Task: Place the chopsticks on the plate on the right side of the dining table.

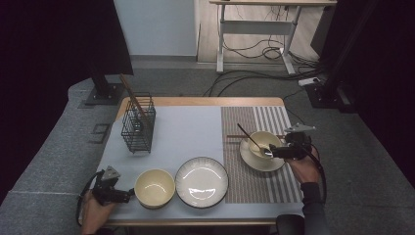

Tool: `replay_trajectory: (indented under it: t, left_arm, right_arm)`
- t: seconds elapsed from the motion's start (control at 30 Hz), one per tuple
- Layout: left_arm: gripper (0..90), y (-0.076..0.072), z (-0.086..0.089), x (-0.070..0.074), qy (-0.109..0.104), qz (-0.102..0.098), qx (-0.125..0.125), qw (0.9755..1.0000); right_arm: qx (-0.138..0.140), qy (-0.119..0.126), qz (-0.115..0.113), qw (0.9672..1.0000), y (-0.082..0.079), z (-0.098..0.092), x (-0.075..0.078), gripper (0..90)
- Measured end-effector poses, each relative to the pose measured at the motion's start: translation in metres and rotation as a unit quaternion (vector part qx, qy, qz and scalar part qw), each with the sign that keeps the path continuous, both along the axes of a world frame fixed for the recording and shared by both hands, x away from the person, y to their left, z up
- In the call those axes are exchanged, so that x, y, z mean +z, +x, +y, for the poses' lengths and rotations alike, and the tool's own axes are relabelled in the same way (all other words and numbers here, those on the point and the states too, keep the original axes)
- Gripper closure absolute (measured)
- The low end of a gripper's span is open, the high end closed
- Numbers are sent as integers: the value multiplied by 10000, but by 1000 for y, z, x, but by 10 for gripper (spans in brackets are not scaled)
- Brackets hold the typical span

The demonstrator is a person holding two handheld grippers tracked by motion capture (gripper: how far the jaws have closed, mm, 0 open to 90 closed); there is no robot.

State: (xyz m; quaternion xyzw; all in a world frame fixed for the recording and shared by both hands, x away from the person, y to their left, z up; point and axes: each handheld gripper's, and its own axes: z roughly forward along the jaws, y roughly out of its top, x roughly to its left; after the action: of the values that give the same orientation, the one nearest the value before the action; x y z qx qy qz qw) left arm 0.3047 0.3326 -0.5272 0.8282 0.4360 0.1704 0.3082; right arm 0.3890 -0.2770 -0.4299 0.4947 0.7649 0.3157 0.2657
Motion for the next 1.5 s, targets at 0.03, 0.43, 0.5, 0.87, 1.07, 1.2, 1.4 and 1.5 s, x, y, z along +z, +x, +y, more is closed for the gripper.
replay_trajectory:
  t: [0.03,0.43,0.5,0.87,1.07,1.2,1.4,1.5]
  left_arm:
    - [3,0,0,0,2,2,-2,10000]
    - [3,0,0,0,-2,12,0,10000]
    - [3,0,0,0,-2,11,1,10000]
    - [3,0,0,0,2,7,-6,10000]
    - [4,0,0,0,-2,10,-2,10000]
    - [4,0,0,0,1,6,-4,10000]
    - [4,0,0,0,3,3,-5,10000]
    - [4,0,0,0,2,5,-4,10000]
  right_arm:
    - [25,-3,9,10000,-2,0,0,70]
    - [-4,-158,94,9998,-33,-2,-2,10]
    - [31,-130,122,9998,-39,-2,-3,7]
    - [117,37,322,9994,-60,0,-24,0]
    - [102,109,459,9988,-65,-1,-39,0]
    - [110,41,561,9984,-64,-1,-51,0]
    - [68,13,807,9967,-62,-3,-69,0]
    - [14,-52,872,9962,-60,-3,-77,0]
